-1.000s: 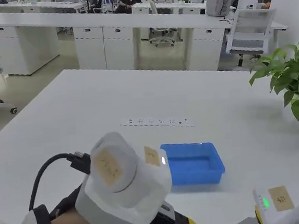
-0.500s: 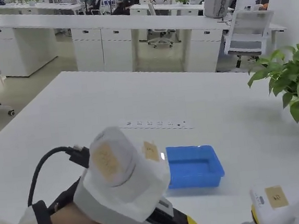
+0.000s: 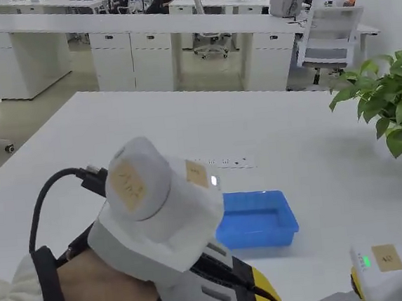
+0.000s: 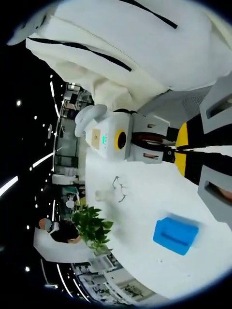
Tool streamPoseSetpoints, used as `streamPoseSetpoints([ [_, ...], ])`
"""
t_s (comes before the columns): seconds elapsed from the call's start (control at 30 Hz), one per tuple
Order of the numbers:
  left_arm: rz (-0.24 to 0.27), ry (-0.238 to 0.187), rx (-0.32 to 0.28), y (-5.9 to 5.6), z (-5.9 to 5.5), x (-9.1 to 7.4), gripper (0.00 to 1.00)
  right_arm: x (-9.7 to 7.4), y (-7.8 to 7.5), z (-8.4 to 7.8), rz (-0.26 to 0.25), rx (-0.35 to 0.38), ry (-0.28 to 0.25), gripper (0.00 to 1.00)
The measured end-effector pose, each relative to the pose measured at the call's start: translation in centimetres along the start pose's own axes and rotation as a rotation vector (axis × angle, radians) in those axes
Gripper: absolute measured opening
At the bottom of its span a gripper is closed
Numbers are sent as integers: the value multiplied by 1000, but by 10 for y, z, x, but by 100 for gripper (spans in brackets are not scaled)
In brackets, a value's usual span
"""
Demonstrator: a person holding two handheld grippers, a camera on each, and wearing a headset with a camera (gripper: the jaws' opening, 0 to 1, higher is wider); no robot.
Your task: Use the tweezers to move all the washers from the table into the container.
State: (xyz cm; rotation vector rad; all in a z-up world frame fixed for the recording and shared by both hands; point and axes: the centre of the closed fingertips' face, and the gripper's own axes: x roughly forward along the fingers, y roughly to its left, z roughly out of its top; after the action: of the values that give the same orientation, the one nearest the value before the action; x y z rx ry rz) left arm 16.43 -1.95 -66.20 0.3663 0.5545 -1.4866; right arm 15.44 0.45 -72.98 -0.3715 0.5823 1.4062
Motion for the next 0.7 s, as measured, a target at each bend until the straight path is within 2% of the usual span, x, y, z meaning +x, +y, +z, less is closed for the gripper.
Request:
streamPoseSetpoints([
  [0.07,-6,-14,-14,0,-2,0,0,0,1,-2,2,-17,11,3],
  [0.17,-28,-4,-59,-2,-8,4,0,2,5,-10,37,-56,84,2],
  [0.2,-32,21,-60,-3,-12,5,0,2,5,-11,41,-74,98,2],
  [0.23,-17,74,-31,-1,-22,7,0,2,4,-13,39,-99,115,1],
  [0.3,-6,100,-7,0,-26,10,7,2,7,-14,56,-121,138,1],
  [0.33,-21,131,-8,-3,-30,11,8,3,9,-15,72,-134,159,1],
  [0.43,-45,157,-19,-5,-32,14,10,5,7,-23,83,-204,225,1],
  [0.47,-52,197,-24,-5,-38,14,11,6,8,-23,89,-201,231,1],
  [0.53,-50,232,2,-4,-45,16,12,7,9,-25,99,-212,245,1],
  [0.63,-62,260,-2,-6,-50,20,12,8,8,-33,113,-240,294,1],
  [0.7,-73,293,7,-7,-55,24,11,9,8,-38,123,-250,327,1],
])
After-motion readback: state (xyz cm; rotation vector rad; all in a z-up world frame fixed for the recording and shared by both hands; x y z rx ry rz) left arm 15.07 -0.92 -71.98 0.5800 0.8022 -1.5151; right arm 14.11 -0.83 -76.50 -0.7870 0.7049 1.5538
